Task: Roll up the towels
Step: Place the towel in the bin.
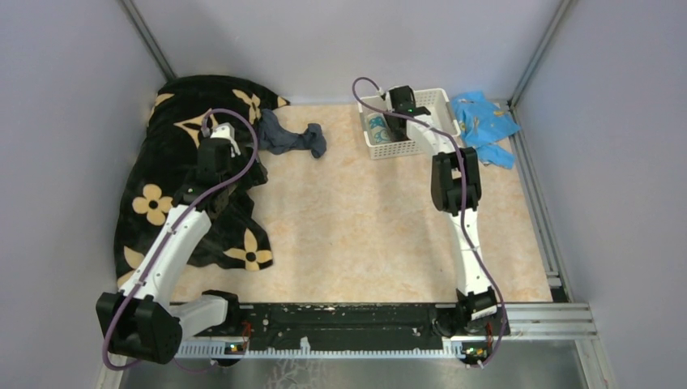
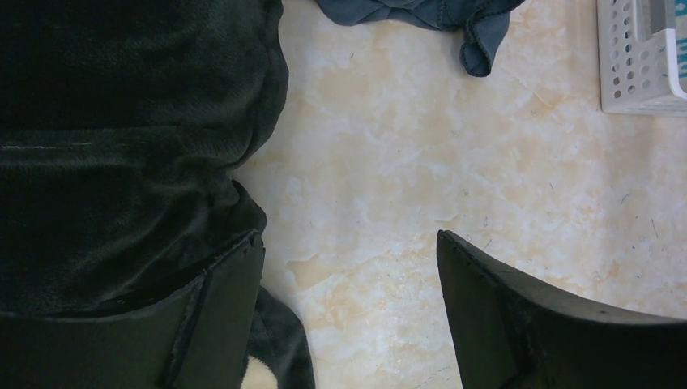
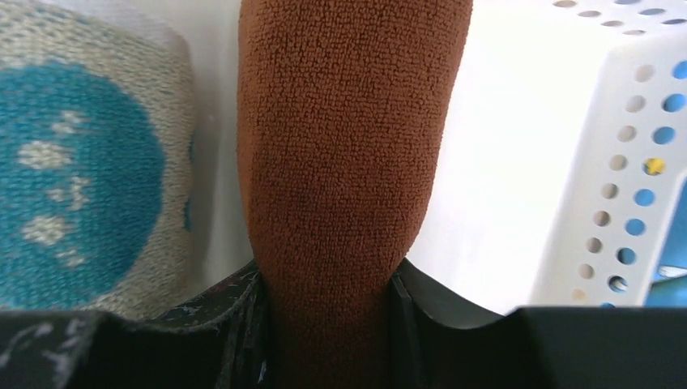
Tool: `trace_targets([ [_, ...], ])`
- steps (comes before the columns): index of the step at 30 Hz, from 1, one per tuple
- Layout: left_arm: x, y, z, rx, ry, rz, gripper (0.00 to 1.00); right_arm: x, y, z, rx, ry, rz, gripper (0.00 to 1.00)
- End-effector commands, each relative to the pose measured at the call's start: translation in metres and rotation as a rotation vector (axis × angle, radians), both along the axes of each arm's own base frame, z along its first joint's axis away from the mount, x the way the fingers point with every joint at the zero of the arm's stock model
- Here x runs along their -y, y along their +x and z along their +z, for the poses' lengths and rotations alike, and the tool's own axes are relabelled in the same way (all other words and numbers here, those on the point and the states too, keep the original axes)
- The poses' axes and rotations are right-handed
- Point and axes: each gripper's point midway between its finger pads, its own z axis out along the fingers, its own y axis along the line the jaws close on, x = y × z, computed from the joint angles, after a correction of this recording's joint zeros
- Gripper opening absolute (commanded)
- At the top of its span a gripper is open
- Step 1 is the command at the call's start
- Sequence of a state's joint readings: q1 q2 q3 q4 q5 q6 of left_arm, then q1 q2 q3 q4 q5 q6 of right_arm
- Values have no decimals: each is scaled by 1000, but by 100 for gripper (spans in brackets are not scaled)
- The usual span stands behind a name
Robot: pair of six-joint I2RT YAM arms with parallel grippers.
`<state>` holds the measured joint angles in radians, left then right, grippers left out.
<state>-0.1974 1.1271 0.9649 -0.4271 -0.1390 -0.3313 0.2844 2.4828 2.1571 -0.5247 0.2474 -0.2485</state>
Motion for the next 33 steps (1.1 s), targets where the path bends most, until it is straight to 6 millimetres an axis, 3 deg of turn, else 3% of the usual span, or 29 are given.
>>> trace_targets([
  [1,-1,0,-4,-7,1,-10,84,-22,-13,7,-76,171,35,29],
  [5,-1,0,-6,-11,-4,-12,84,-27,-19,4,-139,241,30,31],
  [16,0,2,-9,-24,-29,-20,84,-14,-41,0,-225,271,-88,32],
  [26,0,2,-11,-27,-46,-22,84,-33,-50,-7,-294,396,-38,35],
  [33,0,2,-11,-27,-59,-28,84,-33,-55,-9,-312,387,-7,38],
])
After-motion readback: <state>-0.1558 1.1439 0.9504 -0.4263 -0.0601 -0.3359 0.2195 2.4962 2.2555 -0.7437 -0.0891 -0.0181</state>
